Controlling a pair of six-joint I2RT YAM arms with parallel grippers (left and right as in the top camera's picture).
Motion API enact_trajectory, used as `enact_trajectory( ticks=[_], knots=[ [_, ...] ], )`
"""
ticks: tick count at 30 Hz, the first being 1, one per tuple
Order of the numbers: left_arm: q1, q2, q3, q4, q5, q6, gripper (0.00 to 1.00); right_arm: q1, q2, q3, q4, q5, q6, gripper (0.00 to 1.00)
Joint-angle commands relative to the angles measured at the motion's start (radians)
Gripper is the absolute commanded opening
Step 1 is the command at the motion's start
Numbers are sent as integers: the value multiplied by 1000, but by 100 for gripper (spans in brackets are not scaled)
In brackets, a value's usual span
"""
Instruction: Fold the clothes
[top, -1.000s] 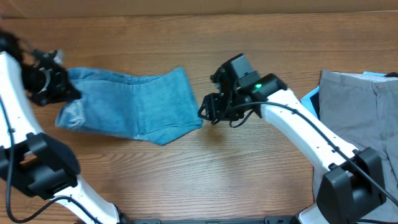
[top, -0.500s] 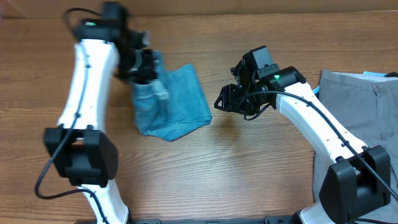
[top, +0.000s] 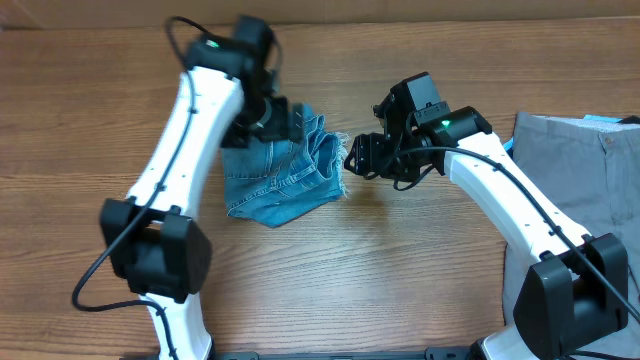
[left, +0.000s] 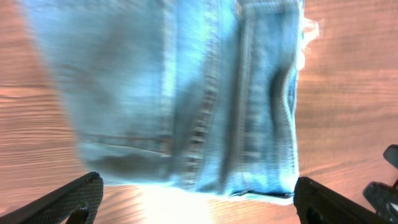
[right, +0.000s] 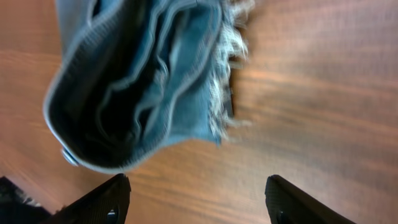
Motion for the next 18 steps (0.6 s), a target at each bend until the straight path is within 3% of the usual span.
enact_trajectory(
  ticks=[1,5,6,8,10,12,14,17,18],
  knots=[
    [86,4,63,-18,-29,48,100,4,-1,6,62,-5,-21,73],
    [166,6,35,-25,-1,92,100,49,10,6,222,-145,-85,64],
    [183,6,18,-25,10,120,91,66,16,6,269,-171,-84,55],
    [203,6,-12,-23,5,135,72,102,30,6,344,-186,-82,45],
    [221,6,-60,-8,-3,138,42,145,55,6,406,-183,-82,36],
    [234,6,-109,12,-2,140,18,191,93,6,450,-182,-83,36],
    [240,6,-163,31,-2,154,4,225,137,6,462,-173,-82,31],
    [241,6,-229,55,0,161,5,244,213,6,370,-15,29,10],
    [241,6,-249,61,-2,161,8,241,240,6,307,72,105,10]
  ],
)
